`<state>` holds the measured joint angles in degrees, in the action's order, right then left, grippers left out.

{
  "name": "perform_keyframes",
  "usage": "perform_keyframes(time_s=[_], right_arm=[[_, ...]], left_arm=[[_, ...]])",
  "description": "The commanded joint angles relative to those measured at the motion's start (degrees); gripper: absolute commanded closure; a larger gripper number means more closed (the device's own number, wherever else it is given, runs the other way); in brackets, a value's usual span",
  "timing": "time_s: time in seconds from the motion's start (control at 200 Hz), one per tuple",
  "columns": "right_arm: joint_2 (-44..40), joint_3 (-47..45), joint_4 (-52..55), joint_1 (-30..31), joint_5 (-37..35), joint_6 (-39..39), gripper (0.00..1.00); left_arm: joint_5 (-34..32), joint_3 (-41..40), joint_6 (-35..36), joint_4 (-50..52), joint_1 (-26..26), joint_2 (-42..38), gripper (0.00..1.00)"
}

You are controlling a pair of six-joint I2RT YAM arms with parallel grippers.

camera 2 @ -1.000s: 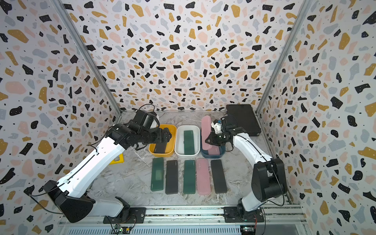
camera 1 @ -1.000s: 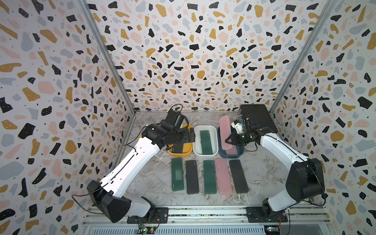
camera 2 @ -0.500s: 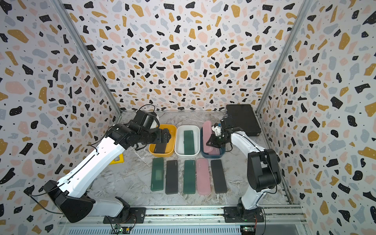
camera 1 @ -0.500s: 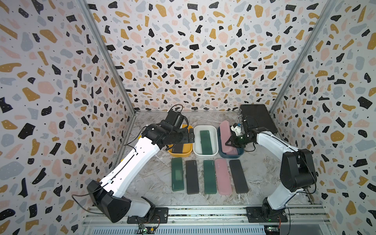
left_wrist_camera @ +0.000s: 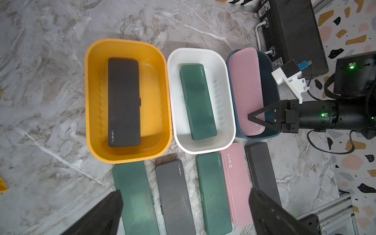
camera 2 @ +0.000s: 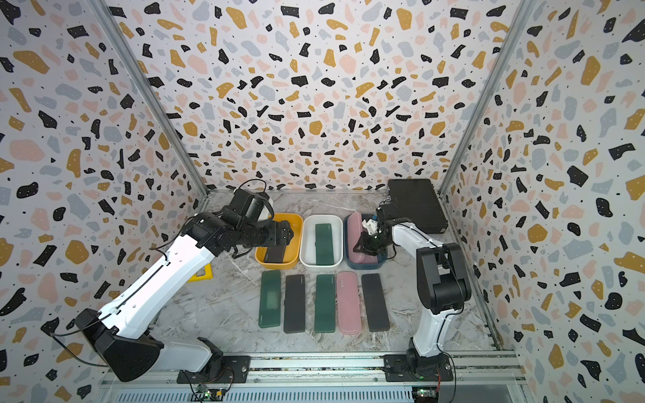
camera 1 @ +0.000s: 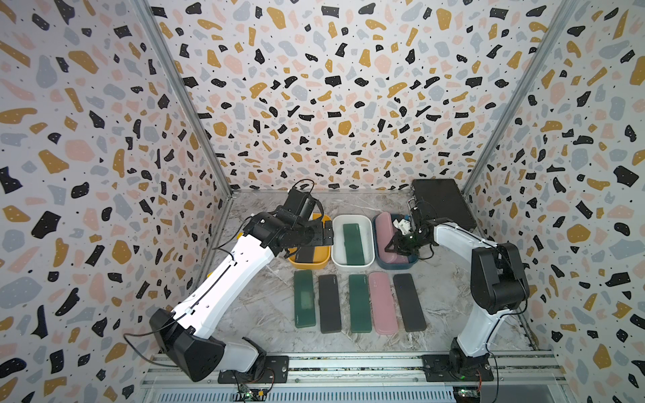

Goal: Place the pencil cases by color into the storage box
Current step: Place the pencil case at the storage box.

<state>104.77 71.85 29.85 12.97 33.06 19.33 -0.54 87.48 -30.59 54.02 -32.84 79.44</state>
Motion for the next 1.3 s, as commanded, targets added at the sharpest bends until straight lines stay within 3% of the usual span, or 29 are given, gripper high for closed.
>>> perform_keyframes(time_s=[0.0,0.701,1.291], right_arm=[[0.0,2.7,-0.7,-0.3,1.5,-1.1,0.76],[0.8,0.5,-0.3,-0.4,0.6,-1.9,0.55],[-1.8,3.4,7.1,-0.4,-9.4,-3.8,0.47]], left_arm=[[-0.7,-0.4,1.2,0.6,-0.2,0.4,0.0],[-1.3,-2.7,1.3,3.5,-0.2,-0.3,0.0],[-3.5,-5.0,-0.1,7.9,-0.3,-1.1,0.0]])
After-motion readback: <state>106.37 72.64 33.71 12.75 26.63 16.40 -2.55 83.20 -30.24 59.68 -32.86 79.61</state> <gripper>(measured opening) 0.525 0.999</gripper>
